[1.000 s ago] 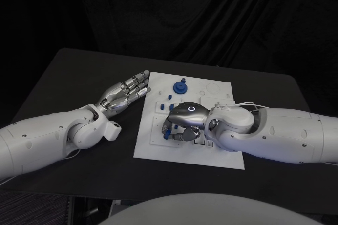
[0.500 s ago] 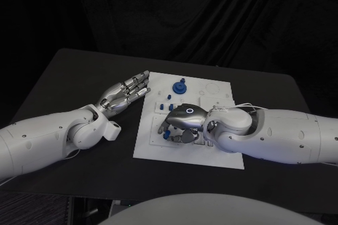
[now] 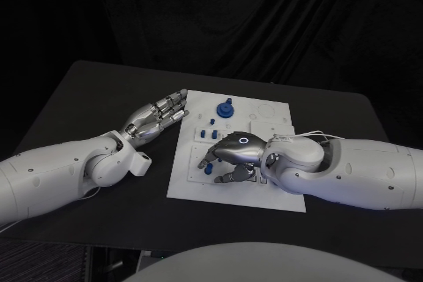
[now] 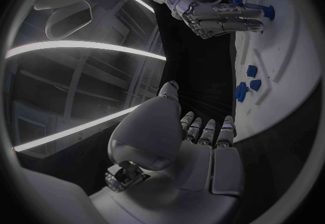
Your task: Assemble the parts on the task board
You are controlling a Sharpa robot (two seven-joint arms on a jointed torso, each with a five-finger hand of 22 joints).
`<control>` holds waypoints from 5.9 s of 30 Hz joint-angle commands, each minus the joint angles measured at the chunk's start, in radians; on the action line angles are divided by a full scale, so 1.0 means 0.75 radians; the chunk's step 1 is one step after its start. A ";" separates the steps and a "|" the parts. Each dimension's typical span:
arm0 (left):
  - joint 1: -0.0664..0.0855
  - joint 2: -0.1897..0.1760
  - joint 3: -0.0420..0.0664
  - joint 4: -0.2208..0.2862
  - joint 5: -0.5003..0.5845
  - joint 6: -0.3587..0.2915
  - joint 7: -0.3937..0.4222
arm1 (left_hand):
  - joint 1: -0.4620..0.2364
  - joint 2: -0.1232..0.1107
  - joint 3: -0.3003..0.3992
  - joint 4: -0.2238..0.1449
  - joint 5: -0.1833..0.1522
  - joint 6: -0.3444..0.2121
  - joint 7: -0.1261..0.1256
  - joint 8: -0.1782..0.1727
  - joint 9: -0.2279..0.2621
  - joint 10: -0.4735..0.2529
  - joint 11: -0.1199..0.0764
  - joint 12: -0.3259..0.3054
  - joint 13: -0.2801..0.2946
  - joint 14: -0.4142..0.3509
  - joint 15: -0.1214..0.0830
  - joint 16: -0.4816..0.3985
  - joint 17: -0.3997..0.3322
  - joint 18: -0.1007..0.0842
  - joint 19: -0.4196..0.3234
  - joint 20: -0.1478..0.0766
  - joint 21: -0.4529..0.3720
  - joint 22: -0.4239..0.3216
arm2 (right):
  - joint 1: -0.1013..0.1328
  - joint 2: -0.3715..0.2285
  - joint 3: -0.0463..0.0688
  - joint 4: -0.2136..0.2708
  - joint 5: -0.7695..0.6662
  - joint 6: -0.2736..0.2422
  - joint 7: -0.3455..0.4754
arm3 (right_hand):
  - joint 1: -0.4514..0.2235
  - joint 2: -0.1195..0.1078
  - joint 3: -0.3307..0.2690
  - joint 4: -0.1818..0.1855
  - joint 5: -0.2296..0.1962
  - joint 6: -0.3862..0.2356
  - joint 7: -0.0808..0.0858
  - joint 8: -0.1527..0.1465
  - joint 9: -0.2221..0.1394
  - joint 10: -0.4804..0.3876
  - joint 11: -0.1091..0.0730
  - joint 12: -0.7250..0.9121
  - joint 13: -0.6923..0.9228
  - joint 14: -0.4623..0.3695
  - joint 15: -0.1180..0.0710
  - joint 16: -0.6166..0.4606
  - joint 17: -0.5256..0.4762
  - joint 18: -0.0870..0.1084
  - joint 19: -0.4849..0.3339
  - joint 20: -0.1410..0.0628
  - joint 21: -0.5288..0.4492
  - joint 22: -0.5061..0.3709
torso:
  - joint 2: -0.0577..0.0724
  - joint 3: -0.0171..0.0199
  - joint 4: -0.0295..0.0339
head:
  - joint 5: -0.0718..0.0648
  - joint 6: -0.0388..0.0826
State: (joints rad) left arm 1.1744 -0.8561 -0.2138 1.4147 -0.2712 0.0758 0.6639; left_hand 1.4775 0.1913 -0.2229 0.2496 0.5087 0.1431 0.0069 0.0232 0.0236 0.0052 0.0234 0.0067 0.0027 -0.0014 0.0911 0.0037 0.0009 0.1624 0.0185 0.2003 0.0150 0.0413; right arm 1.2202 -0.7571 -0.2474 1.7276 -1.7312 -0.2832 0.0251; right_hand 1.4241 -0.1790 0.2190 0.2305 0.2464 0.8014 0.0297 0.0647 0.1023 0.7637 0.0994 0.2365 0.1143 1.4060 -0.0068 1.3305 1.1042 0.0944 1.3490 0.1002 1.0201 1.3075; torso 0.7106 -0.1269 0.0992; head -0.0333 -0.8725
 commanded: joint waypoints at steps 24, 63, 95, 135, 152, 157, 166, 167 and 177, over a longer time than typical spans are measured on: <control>-0.003 -0.019 0.001 0.012 0.001 -0.002 0.009 | -0.005 0.016 0.000 0.000 0.004 0.008 -0.001 0.003 0.000 0.002 0.011 -0.006 -0.001 0.002 -0.002 -0.005 -0.001 0.019 -0.003 -0.004 -0.003 -0.001 | 0.167 -0.402 0.000 0.141 0.561 -0.127 -0.052 | 0.081 0.041 0.088 0.029 -0.002 0.289 0.082 0.085 0.029 0.470 -0.134 0.894 0.547 0.066 -0.077 0.038 0.075 -0.013 0.079 -0.069 0.151 0.201 | -0.002 -0.0020 -0.0012 | -0.003 0.000; -0.008 -0.009 0.001 -0.003 0.001 0.003 -0.011 | -0.001 0.038 0.012 0.003 0.009 0.036 0.020 0.008 0.004 0.008 0.039 -0.005 0.001 0.002 -0.004 -0.005 -0.001 0.021 -0.003 -0.001 -0.003 -0.002 | 0.121 -0.572 0.000 0.237 0.377 0.342 -0.714 | -0.705 0.132 -0.178 0.087 -0.200 0.306 -0.023 0.660 0.691 1.076 -0.199 1.779 1.942 0.186 -0.152 0.236 0.460 -0.067 0.198 -0.145 0.459 0.273 | -0.001 -0.0015 -0.0009 | -0.013 0.000; -0.030 -0.004 0.001 -0.013 0.001 0.017 -0.012 | 0.004 0.043 0.017 0.001 0.011 0.042 0.024 0.009 0.004 0.008 0.039 -0.005 0.001 0.002 0.000 -0.005 -0.001 0.021 -0.002 -0.001 -0.003 -0.002 | 0.047 -0.571 -0.001 0.277 0.307 0.283 -0.737 | -0.585 0.140 -0.145 0.078 -0.139 0.351 -0.015 0.532 0.670 1.076 -0.192 1.779 1.942 0.175 -0.147 0.203 0.408 -0.052 0.170 -0.138 0.394 0.253 | -0.001 -0.0026 -0.0014 | -0.012 0.000; -0.041 -0.010 0.001 -0.011 0.001 0.027 -0.032 | 0.005 0.036 0.016 -0.004 0.009 0.046 0.023 0.010 0.005 0.013 0.053 -0.003 0.002 0.002 0.018 -0.005 -0.001 0.017 -0.001 0.011 -0.002 -0.001 | 0.003 -0.475 -0.001 0.185 0.307 0.332 -0.729 | -0.573 0.143 -0.162 0.080 -0.167 0.326 0.001 0.447 0.644 1.076 -0.182 1.779 1.942 0.175 -0.133 0.197 0.402 -0.049 0.165 -0.128 0.373 0.247 | -0.001 -0.0015 -0.0008 | -0.010 0.000; -0.043 -0.010 0.001 -0.011 0.001 0.046 -0.044 | 0.005 0.036 0.017 -0.007 0.009 0.055 0.036 0.012 0.006 0.021 0.069 -0.001 0.004 0.002 0.018 -0.005 -0.001 0.017 -0.001 0.014 -0.002 -0.002 | -0.007 -0.428 -0.001 0.142 0.307 0.362 -0.703 | -0.480 0.152 -0.163 0.077 -0.005 0.293 0.032 0.321 0.576 1.076 -0.158 1.779 1.942 0.176 -0.103 0.197 0.404 -0.047 0.164 -0.099 0.361 0.246 | -0.002 -0.0012 -0.0010 | -0.007 0.000; -0.043 -0.011 0.001 -0.011 0.001 0.049 -0.046 | 0.005 0.036 0.017 -0.008 0.009 0.059 0.043 0.012 0.006 0.023 0.072 -0.001 0.005 0.002 0.017 -0.005 -0.001 0.018 -0.001 0.014 -0.002 -0.001 | -0.011 -0.417 0.000 0.132 0.307 0.365 -0.696 | -0.469 0.152 -0.162 0.071 0.080 0.288 0.036 0.306 0.569 1.076 -0.153 1.779 1.942 0.177 -0.097 0.198 0.407 -0.047 0.165 -0.094 0.363 0.246 | -0.001 -0.0012 -0.0010 | -0.007 0.000; -0.043 -0.013 0.001 -0.010 0.001 0.053 -0.049 | 0.004 0.036 0.018 -0.009 0.008 0.067 0.052 0.014 0.007 0.027 0.076 0.000 0.006 0.002 0.015 -0.005 -0.001 0.019 -0.001 0.014 -0.002 -0.002 | -0.014 -0.410 0.000 0.123 0.375 0.331 -0.677 | -0.369 0.157 -0.128 0.018 0.173 0.310 0.027 0.312 0.579 1.076 -0.160 1.779 1.942 0.177 -0.101 0.199 0.409 -0.047 0.166 -0.095 0.362 0.247 | -0.001 -0.0010 -0.0008 | -0.009 0.000; -0.043 -0.013 0.001 -0.010 0.001 0.053 -0.049 | 0.004 0.036 0.018 -0.009 0.008 0.067 0.052 0.014 0.007 0.027 0.076 0.000 0.006 0.002 0.015 -0.005 -0.001 0.019 -0.001 0.014 -0.002 -0.002 | -0.014 -0.410 0.000 0.123 0.380 0.321 -0.675 | -0.365 0.160 -0.126 0.015 0.173 0.312 0.027 0.313 0.580 1.076 -0.161 1.779 1.942 0.177 -0.102 0.199 0.410 -0.047 0.166 -0.095 0.363 0.247 | -0.001 -0.0010 -0.0005 | -0.009 0.000; -0.044 -0.012 0.001 -0.014 0.001 0.055 -0.049 | 0.004 0.037 0.018 -0.010 0.009 0.069 0.055 0.015 0.008 0.028 0.077 0.001 0.006 0.002 0.015 -0.005 -0.001 0.019 -0.001 0.014 -0.002 -0.002 | -0.015 -0.429 0.000 0.142 0.482 0.210 -0.650 | -0.360 0.178 -0.117 0.008 0.172 0.330 0.020 0.324 0.589 1.076 -0.167 1.779 1.942 0.186 -0.106 0.224 0.451 -0.057 0.185 -0.099 0.414 0.261 | -0.002 -0.0006 -0.0011 | -0.008 0.000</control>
State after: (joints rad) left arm 1.1441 -0.8659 -0.2138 1.4032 -0.2709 0.1002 0.6175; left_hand 1.4811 0.2114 -0.2116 0.2440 0.5128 0.1915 0.0483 0.0310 0.0282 0.0267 0.0734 0.0067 0.0057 -0.0014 0.0985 0.0037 0.0008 0.1624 0.0148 0.2039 0.0150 0.0413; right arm 1.2173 -1.0784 -0.2429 1.8295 -1.4334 -0.0755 -0.4764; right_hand 1.1389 -0.0643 0.1055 0.2639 0.3741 1.0430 0.0457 0.3009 0.5398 1.4665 -0.0190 1.5682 1.3080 1.4665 -0.0813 1.4952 1.3074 0.0467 1.4670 0.0216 1.3280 1.3076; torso 0.7097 -0.1277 0.0985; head -0.0407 -0.8725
